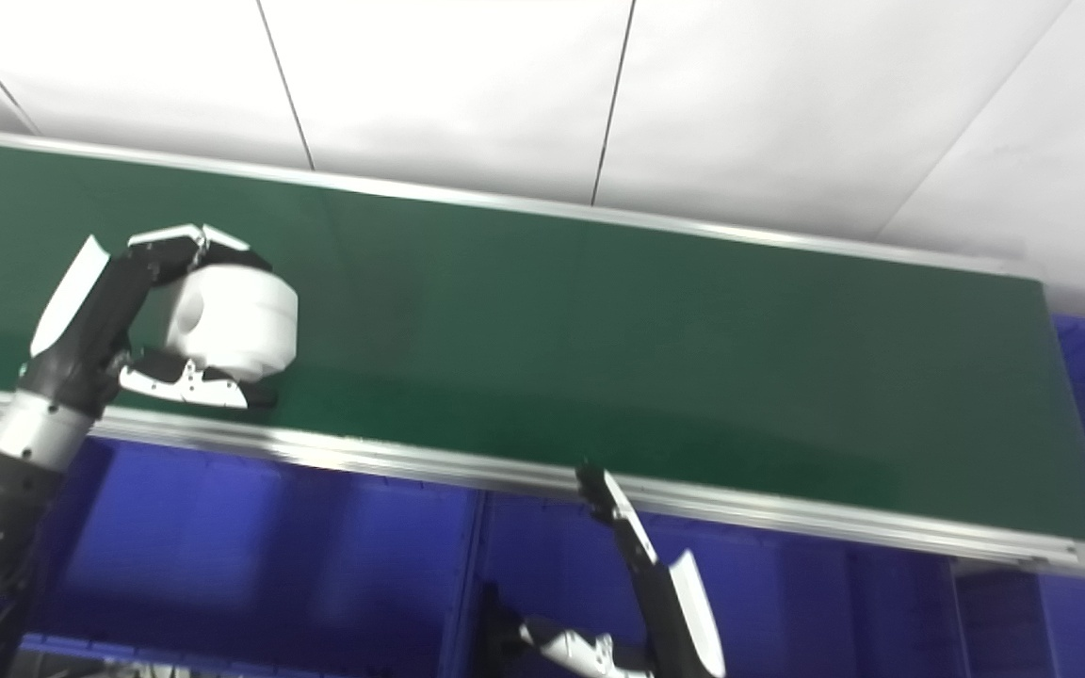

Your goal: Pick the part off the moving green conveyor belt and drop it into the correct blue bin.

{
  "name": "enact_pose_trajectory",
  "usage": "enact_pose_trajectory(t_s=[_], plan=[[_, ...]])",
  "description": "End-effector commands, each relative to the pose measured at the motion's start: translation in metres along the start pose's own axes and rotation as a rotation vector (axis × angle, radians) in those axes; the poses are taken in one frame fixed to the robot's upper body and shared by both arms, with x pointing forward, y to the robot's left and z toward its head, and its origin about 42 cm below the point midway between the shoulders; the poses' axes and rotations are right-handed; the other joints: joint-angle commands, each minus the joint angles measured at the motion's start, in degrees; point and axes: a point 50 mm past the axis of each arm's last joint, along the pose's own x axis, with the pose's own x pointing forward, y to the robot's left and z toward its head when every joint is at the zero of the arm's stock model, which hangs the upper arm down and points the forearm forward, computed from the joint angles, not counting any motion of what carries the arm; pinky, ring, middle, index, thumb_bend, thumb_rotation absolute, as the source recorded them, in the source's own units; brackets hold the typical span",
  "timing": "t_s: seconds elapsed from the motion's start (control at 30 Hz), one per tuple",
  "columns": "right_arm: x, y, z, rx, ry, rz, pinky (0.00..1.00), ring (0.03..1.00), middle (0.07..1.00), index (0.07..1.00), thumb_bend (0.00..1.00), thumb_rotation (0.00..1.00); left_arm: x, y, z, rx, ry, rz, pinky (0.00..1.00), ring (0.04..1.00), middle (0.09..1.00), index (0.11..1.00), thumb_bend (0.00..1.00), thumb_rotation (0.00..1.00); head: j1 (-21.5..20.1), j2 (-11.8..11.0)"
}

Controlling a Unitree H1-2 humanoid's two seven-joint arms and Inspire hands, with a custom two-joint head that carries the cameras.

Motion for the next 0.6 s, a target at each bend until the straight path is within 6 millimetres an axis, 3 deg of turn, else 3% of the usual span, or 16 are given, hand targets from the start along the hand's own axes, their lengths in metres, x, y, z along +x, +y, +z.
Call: enact_pose_trajectory(t_s=[0.0, 0.37, 0.57], plan=[[0.002, -0.001, 0.013, 0.003, -0.049, -0.014, 0.87, 0.907, 0.931, 0.954, 0.73, 0.63, -0.006, -0.005, 0.006, -0.039, -0.094, 0.010, 0.48, 0.478, 0.528, 0.447, 0.50, 0.00, -0.39, 0.42], [0.006, -0.003, 0.020, 0.024, -0.041, -0.015, 0.84, 0.886, 0.930, 0.958, 0.74, 0.62, -0.064, -0.055, -0.010, -0.051, -0.010, -0.129, 0.47, 0.463, 0.522, 0.466, 0.50, 0.00, -1.26, 3.21], [0.003, -0.006, 0.022, 0.032, -0.032, -0.016, 0.84, 0.890, 0.933, 0.958, 0.74, 0.62, -0.077, -0.076, -0.011, -0.028, 0.019, -0.197, 0.47, 0.460, 0.519, 0.472, 0.50, 0.00, -0.40, 3.34]])
